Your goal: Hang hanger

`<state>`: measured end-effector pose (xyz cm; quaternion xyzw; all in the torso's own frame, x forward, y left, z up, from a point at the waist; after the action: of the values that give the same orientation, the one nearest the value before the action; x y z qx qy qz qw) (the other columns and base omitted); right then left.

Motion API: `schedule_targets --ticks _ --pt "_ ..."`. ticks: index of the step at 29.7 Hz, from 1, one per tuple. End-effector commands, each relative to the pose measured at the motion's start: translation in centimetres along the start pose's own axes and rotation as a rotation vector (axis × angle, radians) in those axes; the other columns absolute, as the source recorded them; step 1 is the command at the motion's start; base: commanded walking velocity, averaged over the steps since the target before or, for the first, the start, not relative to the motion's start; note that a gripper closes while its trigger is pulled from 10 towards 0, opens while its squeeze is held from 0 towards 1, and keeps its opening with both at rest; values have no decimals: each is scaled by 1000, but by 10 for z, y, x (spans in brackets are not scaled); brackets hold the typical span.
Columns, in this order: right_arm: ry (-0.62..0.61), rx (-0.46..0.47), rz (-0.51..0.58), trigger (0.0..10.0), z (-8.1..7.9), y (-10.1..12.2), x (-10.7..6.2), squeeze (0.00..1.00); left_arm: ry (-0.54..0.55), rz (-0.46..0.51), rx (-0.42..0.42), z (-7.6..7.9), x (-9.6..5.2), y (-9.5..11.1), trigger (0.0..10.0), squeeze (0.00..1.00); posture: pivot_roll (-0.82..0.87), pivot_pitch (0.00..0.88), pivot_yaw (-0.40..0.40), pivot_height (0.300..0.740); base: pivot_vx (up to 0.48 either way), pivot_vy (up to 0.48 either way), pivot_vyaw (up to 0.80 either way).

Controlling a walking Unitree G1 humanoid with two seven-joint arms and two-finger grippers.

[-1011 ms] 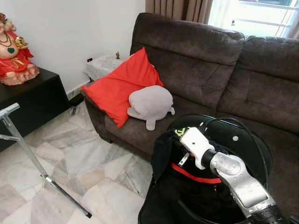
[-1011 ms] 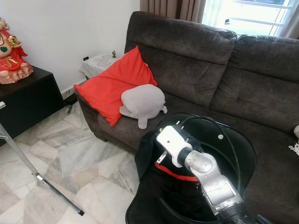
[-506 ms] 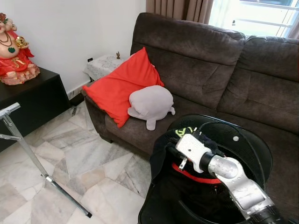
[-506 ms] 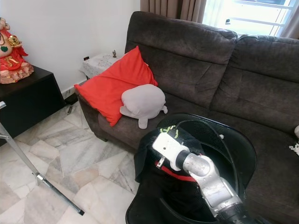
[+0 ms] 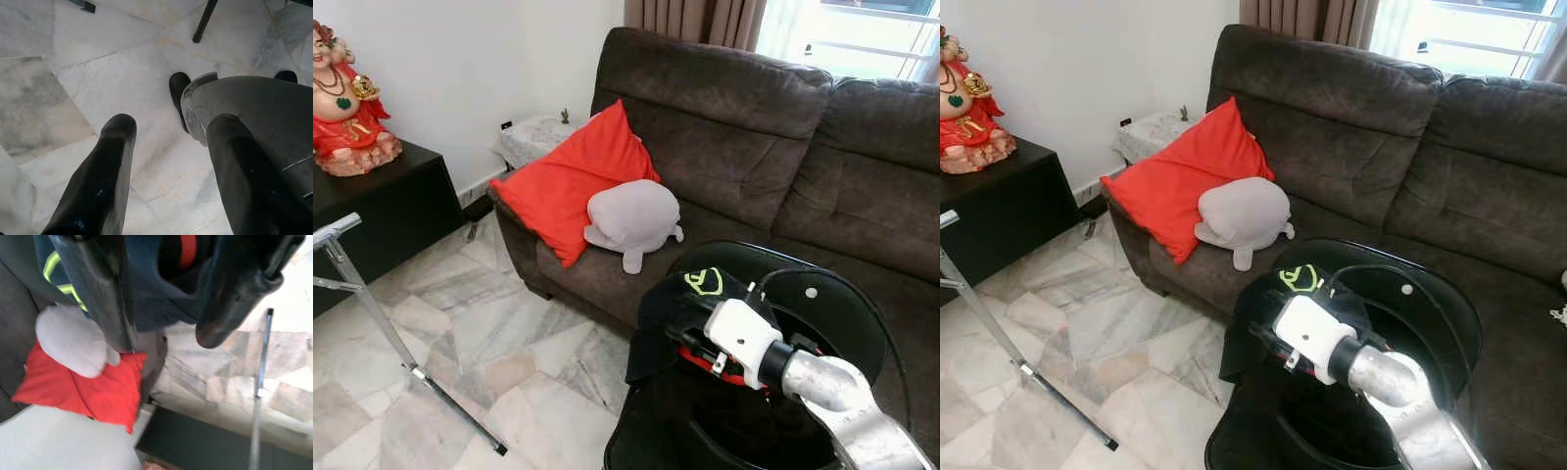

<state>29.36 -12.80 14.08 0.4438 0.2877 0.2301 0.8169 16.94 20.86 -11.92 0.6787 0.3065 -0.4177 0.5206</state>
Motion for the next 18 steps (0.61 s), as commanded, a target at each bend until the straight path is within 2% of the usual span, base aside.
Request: schedule_targets --ticks 1,3,5,6,8,9,13,15,18 --pt "-171 11 -77 10000 23 -9 -15 0 -5 -23 14 0 -1 -6 10000 0 49 0 -5 740 0 0 0" --pt "-211 17 -101 10000 27 -14 -19 0 -5 -23 14 0 -1 -6 10000 0 49 0 -5 740 0 0 0" --pt "-315 61 -199 10000 31 -36 -36 0 -6 -25 18 0 -1 -7 10000 0 40 0 -6 740 0 0 0" --pt "-364 70 -272 10000 31 -51 -45 78 -6 -26 20 0 -1 -7 10000 0 38 0 -7 740 0 0 0" --pt "-374 71 -289 10000 30 -54 -47 78 -6 -26 21 0 -1 -7 10000 0 38 0 -7 740 0 0 0" --pt "-405 61 -364 10000 27 -70 -54 1000 -4 -25 20 0 -1 -7 10000 0 43 0 -10 740 0 0 0" --pt "-435 63 -518 10000 18 -97 -66 1000 -2 -22 19 -1 -1 -6 10000 0 40 0 -8 740 0 0 0" --pt "-438 74 -548 10000 16 -103 -67 1000 -2 -21 18 -1 -1 -6 10000 0 37 0 -8 740 0 0 0" --pt "-460 73 -651 10000 11 -131 -73 1000 -3 -20 19 -1 -1 -5 10000 0 39 0 -6 740 0 0 0"
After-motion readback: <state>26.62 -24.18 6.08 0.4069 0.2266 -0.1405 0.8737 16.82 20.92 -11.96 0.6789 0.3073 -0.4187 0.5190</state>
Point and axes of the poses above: a point about 5 cm out from each wrist's last joint towards the gripper, its own x axis pointing out of the wrist towards the gripper, its own y axis along the axis of the wrist's last joint, z = x × y, the point moved 3 cm from there along x, pointing out of the wrist towards the gripper, and after that the axes turned 3 degrees about x, right-handed, at the moved point
